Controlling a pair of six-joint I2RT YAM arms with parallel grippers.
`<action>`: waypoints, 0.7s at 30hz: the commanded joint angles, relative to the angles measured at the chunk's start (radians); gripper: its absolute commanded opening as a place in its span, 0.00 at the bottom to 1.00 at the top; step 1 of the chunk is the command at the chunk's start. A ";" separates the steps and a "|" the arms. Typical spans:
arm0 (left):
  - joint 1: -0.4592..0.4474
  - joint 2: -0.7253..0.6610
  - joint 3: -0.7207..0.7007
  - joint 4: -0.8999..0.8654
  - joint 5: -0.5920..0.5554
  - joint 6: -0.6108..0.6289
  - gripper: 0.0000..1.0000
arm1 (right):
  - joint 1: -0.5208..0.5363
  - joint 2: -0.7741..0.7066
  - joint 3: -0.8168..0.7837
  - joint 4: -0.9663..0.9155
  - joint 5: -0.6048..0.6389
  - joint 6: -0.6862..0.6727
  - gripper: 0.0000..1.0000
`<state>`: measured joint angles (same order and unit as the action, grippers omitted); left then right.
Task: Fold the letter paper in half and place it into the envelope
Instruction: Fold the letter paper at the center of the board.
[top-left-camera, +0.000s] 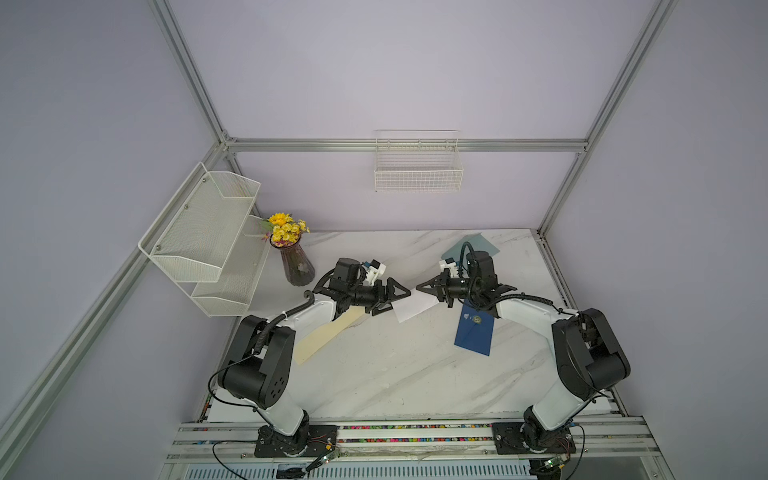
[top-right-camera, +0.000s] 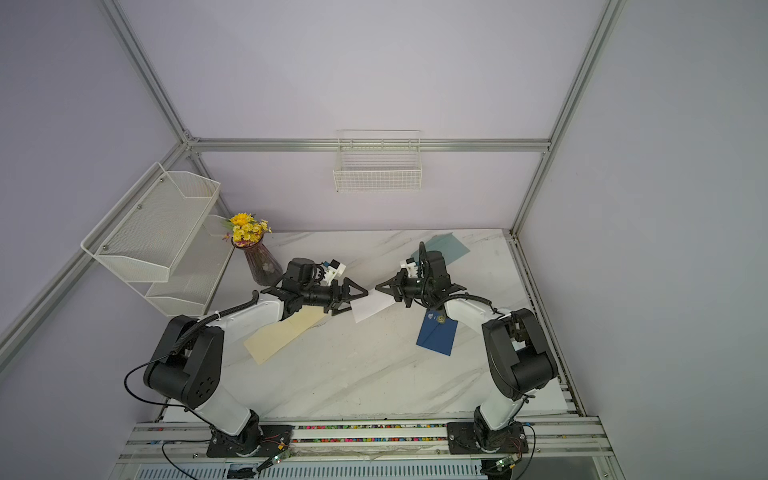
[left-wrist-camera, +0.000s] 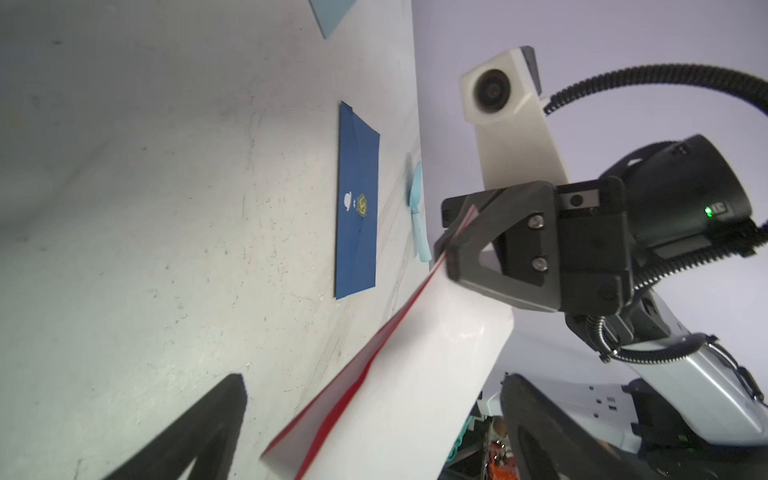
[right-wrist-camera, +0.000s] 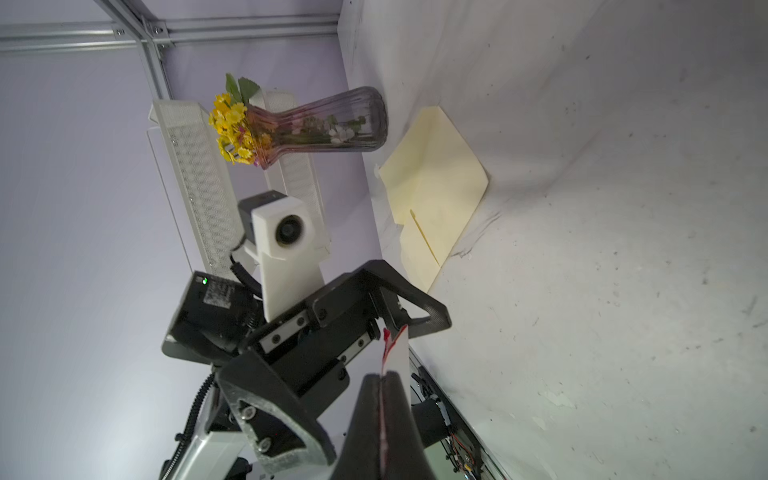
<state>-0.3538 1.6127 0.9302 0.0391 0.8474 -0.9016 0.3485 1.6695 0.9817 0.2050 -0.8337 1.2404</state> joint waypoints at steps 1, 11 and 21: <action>0.000 -0.097 -0.084 0.277 -0.165 -0.253 0.98 | 0.001 -0.028 -0.047 0.127 0.157 0.131 0.00; -0.047 -0.137 -0.154 0.486 -0.387 -0.487 0.95 | 0.046 -0.030 -0.081 0.247 0.368 0.279 0.00; -0.092 -0.130 -0.149 0.471 -0.482 -0.527 0.91 | 0.061 -0.074 -0.142 0.356 0.468 0.324 0.00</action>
<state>-0.4286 1.5082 0.7704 0.4858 0.4255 -1.4078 0.4065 1.6524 0.8505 0.4793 -0.4244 1.5238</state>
